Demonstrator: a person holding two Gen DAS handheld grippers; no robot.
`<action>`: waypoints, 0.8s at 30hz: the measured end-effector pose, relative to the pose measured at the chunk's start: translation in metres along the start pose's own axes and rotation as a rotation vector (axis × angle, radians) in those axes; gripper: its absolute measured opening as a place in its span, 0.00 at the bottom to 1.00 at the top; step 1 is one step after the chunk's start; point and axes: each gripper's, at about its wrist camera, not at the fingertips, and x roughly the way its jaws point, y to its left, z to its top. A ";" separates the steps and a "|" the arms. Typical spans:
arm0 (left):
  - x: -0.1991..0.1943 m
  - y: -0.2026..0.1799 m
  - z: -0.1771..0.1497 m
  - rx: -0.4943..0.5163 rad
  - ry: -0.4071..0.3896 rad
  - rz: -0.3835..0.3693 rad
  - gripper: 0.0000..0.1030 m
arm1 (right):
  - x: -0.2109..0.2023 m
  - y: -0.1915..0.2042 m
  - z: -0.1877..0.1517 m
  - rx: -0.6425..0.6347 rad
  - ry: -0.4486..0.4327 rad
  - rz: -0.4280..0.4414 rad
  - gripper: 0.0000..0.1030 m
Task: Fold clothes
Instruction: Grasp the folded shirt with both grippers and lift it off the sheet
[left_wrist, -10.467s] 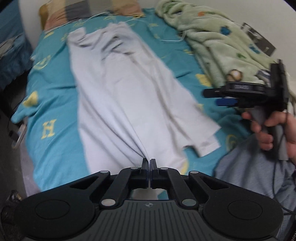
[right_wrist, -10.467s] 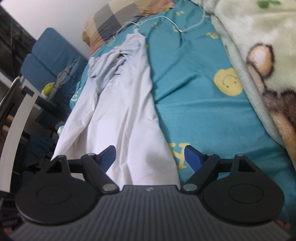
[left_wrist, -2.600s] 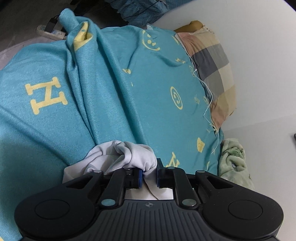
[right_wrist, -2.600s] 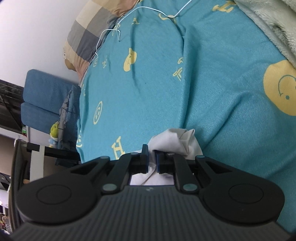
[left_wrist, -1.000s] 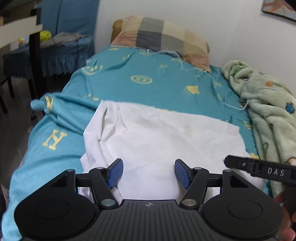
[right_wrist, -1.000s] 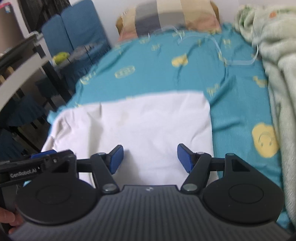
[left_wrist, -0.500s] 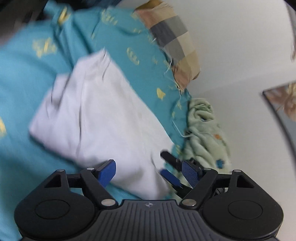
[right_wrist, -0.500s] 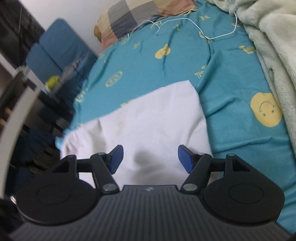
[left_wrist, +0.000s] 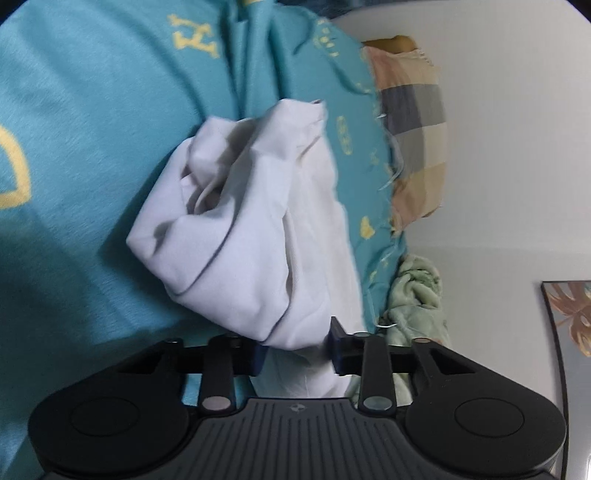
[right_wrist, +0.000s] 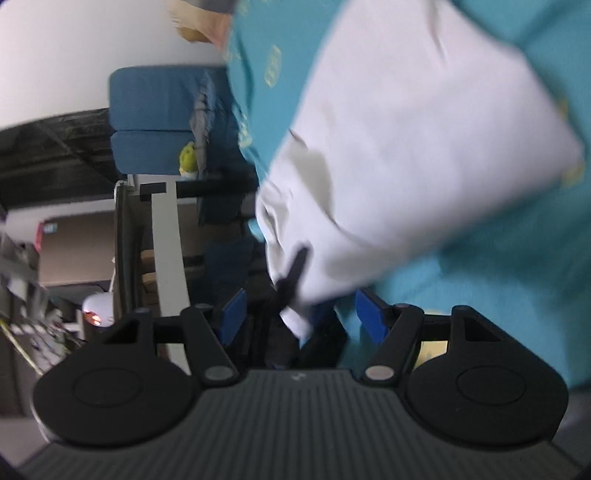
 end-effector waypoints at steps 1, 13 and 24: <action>-0.001 -0.003 0.001 0.010 -0.009 -0.020 0.25 | 0.004 -0.005 -0.002 0.034 0.006 0.001 0.66; 0.000 -0.001 0.004 -0.041 -0.002 -0.059 0.25 | -0.001 -0.054 0.027 0.317 -0.286 0.009 0.70; 0.013 0.024 0.003 -0.139 -0.001 0.085 0.65 | -0.010 -0.050 0.032 0.198 -0.361 -0.113 0.29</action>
